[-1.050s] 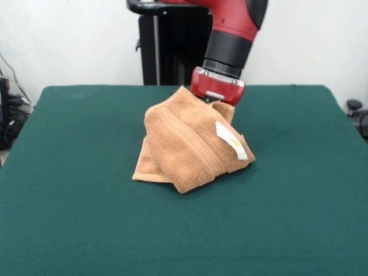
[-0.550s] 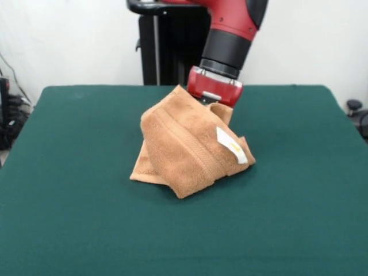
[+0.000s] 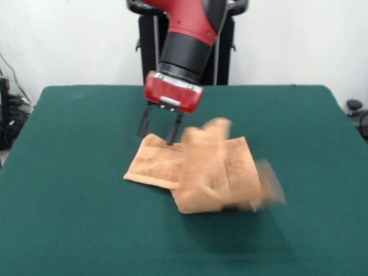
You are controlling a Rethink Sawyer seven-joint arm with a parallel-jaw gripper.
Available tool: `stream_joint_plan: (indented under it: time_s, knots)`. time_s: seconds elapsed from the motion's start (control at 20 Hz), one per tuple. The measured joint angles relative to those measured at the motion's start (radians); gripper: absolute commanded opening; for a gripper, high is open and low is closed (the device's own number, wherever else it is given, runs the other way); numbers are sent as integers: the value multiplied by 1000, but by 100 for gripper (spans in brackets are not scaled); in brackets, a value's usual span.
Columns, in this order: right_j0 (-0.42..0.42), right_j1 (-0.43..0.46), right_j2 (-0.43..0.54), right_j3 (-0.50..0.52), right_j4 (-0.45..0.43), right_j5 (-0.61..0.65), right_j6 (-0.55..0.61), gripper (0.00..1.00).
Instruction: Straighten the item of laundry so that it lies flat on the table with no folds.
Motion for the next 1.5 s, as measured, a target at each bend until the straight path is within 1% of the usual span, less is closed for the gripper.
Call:
stream_joint_plan:
  time_s: [0.15,0.35,0.6,0.75,0.9,0.95,1.05,1.15,1.35,1.5]
  knots:
    - [-28,1,1,-25,-12,-2,0,100]
    - [-39,1,5,-43,-14,-3,0,100]
    - [-35,0,8,-46,-11,-3,0,100]
    - [-13,-5,8,-33,21,13,0,100]
    - [30,-14,7,-16,75,63,0,100]
    - [70,-16,1,-3,117,101,0,100]
    - [111,-16,-6,9,152,126,0,100]
    - [137,-16,-11,17,169,136,0,100]
    - [255,-15,-33,42,268,170,0,100]
    - [299,-17,-41,48,310,185,0,100]
